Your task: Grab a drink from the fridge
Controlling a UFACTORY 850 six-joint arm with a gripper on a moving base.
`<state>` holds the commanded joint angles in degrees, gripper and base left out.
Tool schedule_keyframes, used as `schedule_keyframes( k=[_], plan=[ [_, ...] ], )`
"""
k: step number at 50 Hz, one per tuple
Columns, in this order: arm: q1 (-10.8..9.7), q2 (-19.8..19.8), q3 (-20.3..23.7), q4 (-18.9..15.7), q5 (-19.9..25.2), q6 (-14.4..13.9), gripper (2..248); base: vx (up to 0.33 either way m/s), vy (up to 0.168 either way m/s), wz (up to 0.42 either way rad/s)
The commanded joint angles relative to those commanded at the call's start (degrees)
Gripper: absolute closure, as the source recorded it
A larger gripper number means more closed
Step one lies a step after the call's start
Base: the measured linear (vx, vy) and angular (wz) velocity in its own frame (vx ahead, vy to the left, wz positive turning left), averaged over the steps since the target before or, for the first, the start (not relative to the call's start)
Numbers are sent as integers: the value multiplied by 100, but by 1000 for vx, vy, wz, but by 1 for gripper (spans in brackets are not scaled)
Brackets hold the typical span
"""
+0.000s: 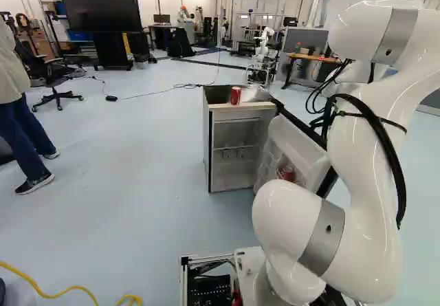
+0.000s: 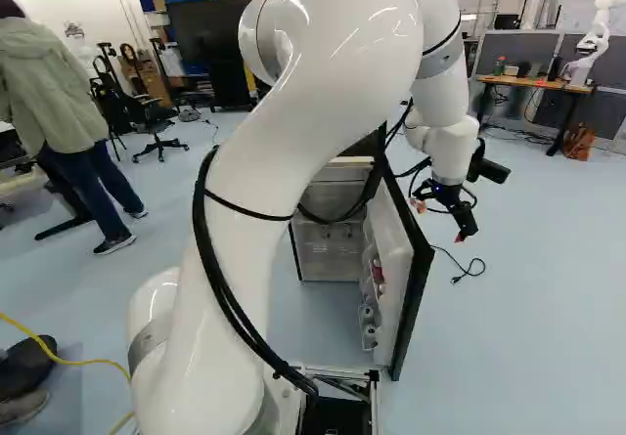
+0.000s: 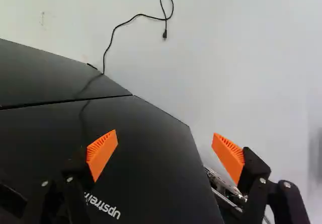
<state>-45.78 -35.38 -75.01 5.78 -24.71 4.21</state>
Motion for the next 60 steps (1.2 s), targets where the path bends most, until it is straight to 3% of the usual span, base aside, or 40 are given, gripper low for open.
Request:
schedule_keyframes(
  k=[32, 60],
  plan=[
    [-255, -109, 141, 0, 0, 0, 3, 0, 0, 0],
    [-294, 114, 518, 0, 0, 0, 3, 0, 0, 0]
  ],
)
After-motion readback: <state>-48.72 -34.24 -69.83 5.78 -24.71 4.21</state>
